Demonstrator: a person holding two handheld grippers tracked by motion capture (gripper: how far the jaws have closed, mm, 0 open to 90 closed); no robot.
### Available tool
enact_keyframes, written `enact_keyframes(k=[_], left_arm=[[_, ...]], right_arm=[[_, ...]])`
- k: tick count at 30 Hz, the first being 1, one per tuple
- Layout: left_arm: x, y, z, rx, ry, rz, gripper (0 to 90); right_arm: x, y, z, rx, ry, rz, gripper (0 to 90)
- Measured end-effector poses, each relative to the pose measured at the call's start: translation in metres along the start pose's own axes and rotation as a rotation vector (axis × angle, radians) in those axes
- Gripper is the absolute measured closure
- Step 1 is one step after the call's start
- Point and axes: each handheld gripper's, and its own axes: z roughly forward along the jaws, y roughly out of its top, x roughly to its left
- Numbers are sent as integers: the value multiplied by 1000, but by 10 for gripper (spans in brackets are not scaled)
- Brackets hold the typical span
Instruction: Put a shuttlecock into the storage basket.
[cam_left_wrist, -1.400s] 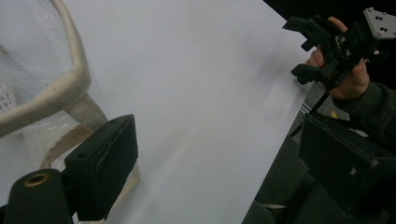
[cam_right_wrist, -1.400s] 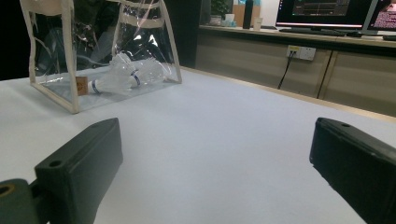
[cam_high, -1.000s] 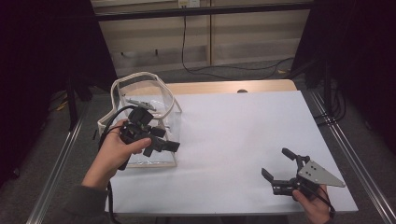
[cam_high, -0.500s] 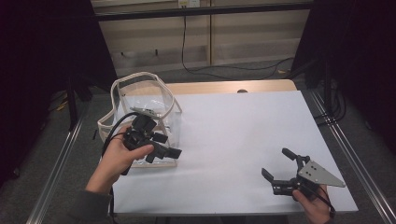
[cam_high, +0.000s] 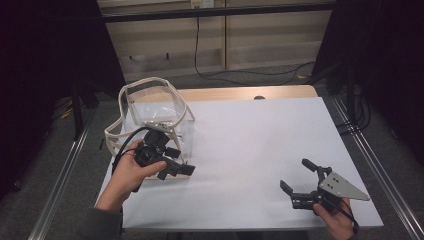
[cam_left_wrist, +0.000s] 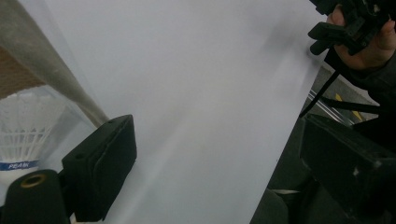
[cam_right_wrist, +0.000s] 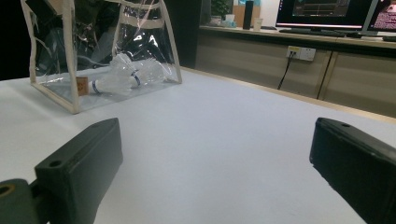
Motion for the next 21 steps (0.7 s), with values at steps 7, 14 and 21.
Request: enact_keyframes(k=[7, 14, 21], left_arm=[[1, -4, 3, -2, -6, 0, 113], [0, -8, 9, -5, -9, 2, 113], [2, -13, 15, -7, 0, 0, 113]], right_arm=[[0, 0, 0, -2, -1, -1, 25], [0, 0, 0, -3, -1, 2, 25], [0, 0, 0, -4, -1, -1, 25]])
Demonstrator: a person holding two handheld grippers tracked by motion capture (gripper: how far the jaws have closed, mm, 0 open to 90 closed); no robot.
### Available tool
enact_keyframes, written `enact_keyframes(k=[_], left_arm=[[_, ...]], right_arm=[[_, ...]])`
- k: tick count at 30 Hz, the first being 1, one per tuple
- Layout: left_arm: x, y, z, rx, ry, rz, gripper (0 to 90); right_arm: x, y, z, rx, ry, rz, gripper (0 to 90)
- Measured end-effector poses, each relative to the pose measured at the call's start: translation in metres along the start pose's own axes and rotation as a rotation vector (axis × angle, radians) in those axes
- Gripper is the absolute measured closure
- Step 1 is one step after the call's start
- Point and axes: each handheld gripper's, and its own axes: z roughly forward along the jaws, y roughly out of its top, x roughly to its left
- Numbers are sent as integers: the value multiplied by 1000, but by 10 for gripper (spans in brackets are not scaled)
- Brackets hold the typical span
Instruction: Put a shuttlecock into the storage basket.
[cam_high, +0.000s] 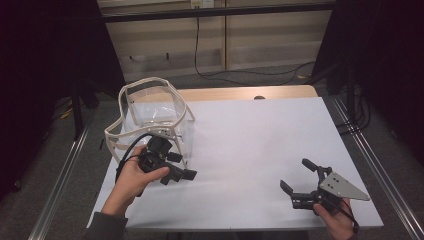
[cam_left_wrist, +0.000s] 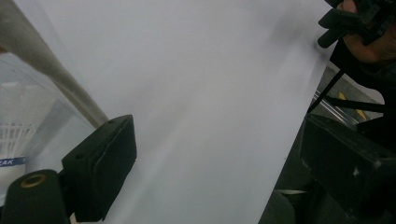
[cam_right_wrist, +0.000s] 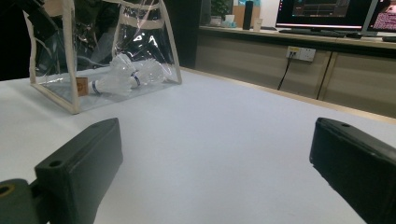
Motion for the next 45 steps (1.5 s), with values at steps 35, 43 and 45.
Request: enact_keyframes(k=[35, 43, 45], left_arm=[[2, -21, 27, 31, 2, 29, 107], [2, -25, 30, 29, 6, 22, 106], [4, -26, 31, 25, -1, 19, 106]], right_arm=[[0, 0, 0, 1, 0, -1, 25], [0, 0, 0, 3, 1, 2, 25], [0, 0, 0, 2, 1, 1, 25]])
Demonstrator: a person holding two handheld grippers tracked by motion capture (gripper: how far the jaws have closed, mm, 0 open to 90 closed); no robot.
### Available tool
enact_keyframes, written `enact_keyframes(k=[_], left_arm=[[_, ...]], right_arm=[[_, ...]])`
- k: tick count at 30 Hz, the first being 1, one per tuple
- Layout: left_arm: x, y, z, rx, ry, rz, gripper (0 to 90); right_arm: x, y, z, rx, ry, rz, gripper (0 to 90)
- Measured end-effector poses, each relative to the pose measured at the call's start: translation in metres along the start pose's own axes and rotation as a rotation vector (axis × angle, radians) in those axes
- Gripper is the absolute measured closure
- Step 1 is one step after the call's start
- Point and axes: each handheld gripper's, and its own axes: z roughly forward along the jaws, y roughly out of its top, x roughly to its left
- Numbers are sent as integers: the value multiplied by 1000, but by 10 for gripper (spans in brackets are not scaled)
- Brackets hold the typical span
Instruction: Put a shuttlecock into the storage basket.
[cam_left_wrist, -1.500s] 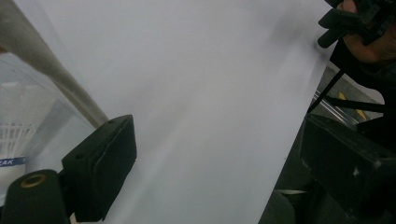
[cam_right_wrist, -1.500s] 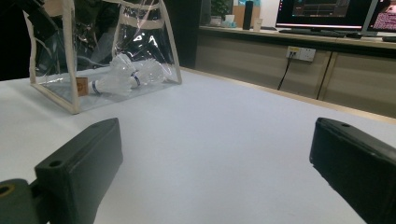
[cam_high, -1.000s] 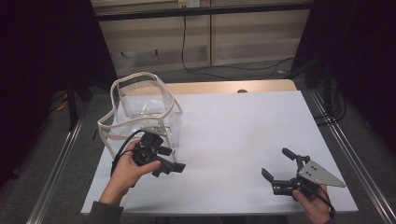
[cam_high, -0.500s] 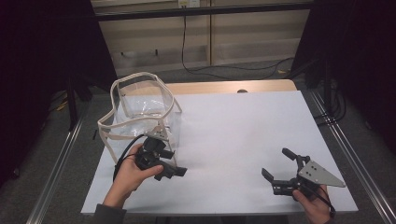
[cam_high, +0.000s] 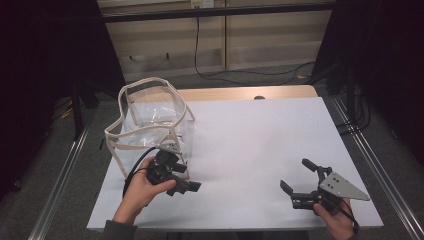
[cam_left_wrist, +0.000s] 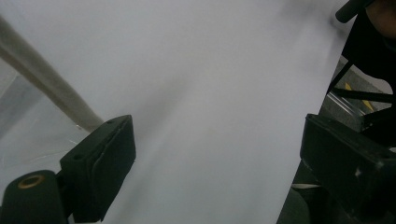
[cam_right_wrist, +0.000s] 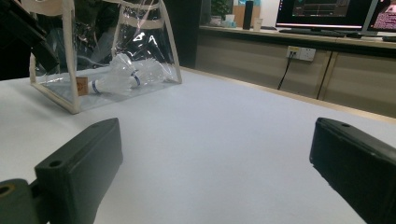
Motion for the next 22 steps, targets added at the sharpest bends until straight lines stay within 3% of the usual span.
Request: enact_keyframes(k=[7, 12, 22], left_arm=[[1, -3, 2, 7, 17, -1, 105], [3, -6, 4, -5, -9, -11, 104], [4, -13, 7, -17, 5, -15, 101]], right_arm=[[0, 0, 0, -1, 0, 0, 24], [0, 0, 0, 0, -1, 1, 24], [0, 0, 0, 0, 0, 2, 25]])
